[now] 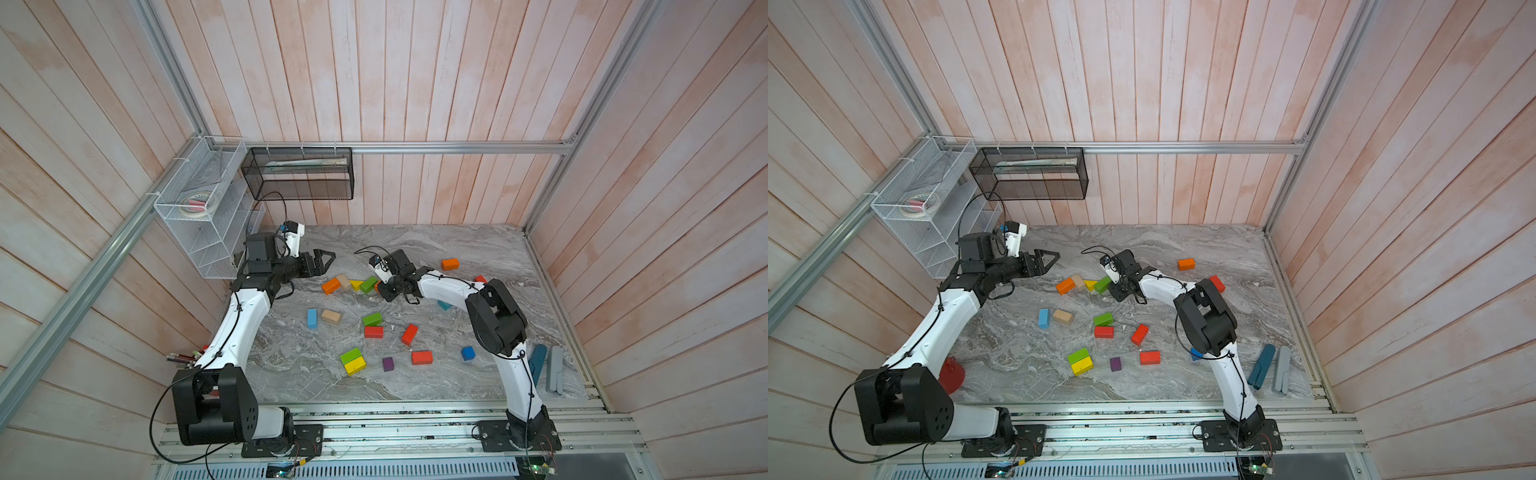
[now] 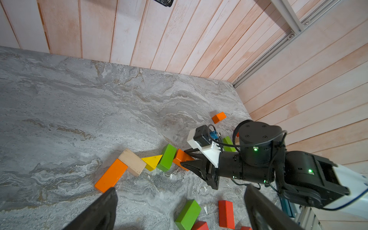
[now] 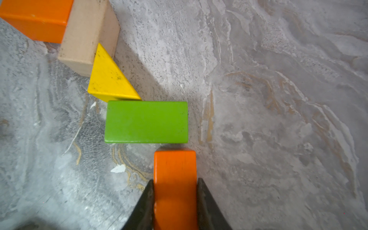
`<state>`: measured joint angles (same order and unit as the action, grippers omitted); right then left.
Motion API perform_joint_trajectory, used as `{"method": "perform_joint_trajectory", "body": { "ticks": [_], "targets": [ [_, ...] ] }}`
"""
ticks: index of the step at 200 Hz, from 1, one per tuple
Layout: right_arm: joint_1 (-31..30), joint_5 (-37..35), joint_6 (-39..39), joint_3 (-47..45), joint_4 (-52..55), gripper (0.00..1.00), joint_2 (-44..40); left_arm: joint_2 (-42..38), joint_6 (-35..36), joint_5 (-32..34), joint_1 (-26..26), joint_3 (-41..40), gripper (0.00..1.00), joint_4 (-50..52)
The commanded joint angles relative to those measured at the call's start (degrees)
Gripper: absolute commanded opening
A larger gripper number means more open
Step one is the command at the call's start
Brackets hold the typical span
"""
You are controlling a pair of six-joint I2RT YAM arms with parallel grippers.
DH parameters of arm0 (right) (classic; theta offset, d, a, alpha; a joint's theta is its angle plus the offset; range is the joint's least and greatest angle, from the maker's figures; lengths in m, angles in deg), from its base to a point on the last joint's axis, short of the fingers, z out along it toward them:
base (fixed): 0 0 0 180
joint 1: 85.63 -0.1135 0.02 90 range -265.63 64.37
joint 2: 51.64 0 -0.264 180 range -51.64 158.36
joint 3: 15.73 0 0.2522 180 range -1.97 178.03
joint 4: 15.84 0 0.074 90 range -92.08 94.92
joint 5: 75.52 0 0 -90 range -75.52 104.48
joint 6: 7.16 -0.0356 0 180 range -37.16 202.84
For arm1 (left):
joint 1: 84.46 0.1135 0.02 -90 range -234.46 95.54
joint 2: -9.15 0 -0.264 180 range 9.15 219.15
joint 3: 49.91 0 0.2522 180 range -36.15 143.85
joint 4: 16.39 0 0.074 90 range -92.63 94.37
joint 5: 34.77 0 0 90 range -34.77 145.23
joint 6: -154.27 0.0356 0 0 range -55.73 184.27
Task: Assemble a heart with building blocks
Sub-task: Assemble the building block at the center of the board.
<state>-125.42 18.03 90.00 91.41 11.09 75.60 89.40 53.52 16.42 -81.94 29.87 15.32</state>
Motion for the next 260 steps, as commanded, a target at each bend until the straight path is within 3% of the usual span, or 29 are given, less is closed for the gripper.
{"method": "perform_joint_trajectory", "body": {
  "ticks": [1,138,186,260],
  "targets": [
    [0.1,1.8,0.1,0.3,1.4,0.26,2.5,0.0,0.1,-0.9,0.3,-0.7,1.0,-1.1],
    [0.0,0.9,0.2,1.4,1.7,0.3,3.1,0.1,0.2,-0.8,0.3,-0.7,1.0,-1.0],
    [0.0,0.8,0.2,1.5,1.9,0.37,3.0,0.1,0.2,-0.9,0.3,-0.6,1.0,-1.1],
    [0.1,1.5,-0.1,1.5,1.2,0.56,1.3,0.0,0.2,-0.8,0.2,-0.7,1.0,-1.1]
  ]
}}
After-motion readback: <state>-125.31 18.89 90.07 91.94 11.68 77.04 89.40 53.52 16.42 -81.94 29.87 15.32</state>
